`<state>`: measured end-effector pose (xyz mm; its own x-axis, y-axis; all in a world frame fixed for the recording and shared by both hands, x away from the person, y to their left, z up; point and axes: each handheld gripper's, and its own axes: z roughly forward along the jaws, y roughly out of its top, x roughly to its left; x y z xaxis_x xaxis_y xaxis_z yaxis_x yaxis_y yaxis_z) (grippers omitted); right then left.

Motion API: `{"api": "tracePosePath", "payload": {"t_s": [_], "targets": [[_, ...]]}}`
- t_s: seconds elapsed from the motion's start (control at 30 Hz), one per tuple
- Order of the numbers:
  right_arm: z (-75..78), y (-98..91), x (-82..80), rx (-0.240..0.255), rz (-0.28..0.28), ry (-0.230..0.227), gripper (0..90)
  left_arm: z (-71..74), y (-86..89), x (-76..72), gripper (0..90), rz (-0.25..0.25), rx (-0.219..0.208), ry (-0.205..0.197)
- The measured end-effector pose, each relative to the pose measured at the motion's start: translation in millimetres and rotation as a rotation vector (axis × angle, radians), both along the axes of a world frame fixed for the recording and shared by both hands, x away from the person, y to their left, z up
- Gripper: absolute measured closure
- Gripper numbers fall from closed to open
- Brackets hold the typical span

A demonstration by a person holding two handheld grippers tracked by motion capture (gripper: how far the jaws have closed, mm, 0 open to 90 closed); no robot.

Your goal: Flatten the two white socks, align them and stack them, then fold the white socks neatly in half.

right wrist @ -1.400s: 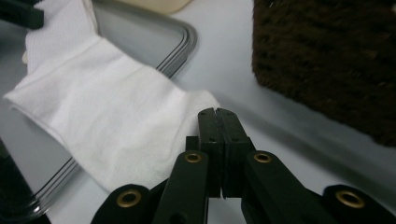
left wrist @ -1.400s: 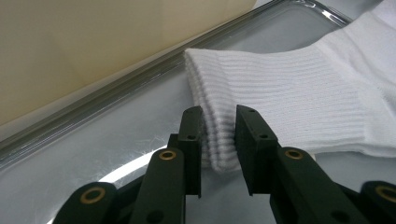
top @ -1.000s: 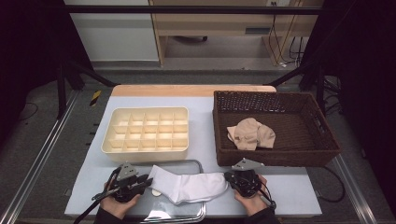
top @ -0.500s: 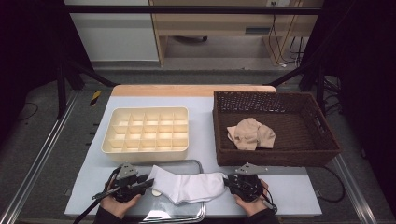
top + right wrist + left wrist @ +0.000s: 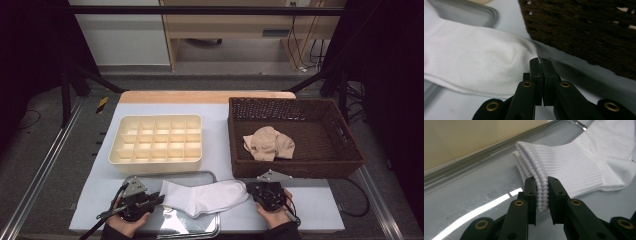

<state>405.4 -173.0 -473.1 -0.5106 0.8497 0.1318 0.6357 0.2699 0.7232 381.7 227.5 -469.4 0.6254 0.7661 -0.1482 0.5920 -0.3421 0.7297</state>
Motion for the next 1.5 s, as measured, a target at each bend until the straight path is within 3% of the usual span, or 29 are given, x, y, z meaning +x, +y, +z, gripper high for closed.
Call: {"api": "tracePosePath", "payload": {"t_s": [0.1,0.27,0.37,0.57,0.67,0.8,1.07,1.3,1.5], "targets": [[-3.8,1.0,3.2,-0.053,-0.020,0.016,89.2,-1.1,-2.1,-1.5,77.4,-0.001,0.006,-0.003],[-3.7,2.0,2.3,-0.062,-0.026,0.009,88.4,-1.5,-2.3,-1.3,75.9,0.005,0.010,-0.017],[-1.0,-0.1,-0.7,-0.021,-0.011,-0.012,83.5,2.0,-0.4,-2.2,72.8,0.017,0.009,-0.047],[6.1,-6.3,-5.9,0.070,0.010,-0.060,73.2,17.0,7.4,-4.3,64.3,0.057,-0.047,-0.139],[10.0,-7.0,-8.7,0.087,0.015,-0.078,70.7,21.7,7.2,-2.0,63.5,0.057,-0.064,-0.159],[11.4,-7.9,-9.2,0.096,0.010,-0.081,69.3,24.0,2.5,0.0,62.6,0.044,-0.057,-0.163],[11.2,-8.2,-7.4,0.091,0.005,-0.077,67.7,42.2,-14.0,-0.8,62.7,0.016,-0.070,-0.221],[14.4,-9.2,-8.9,0.084,0.003,-0.088,67.0,57.1,-39.2,1.4,63.8,-0.011,-0.081,-0.264],[17.4,-14.0,-10.5,0.086,-0.008,-0.101,65.8,61.9,-61.1,1.9,65.8,-0.053,-0.088,-0.272]]}}
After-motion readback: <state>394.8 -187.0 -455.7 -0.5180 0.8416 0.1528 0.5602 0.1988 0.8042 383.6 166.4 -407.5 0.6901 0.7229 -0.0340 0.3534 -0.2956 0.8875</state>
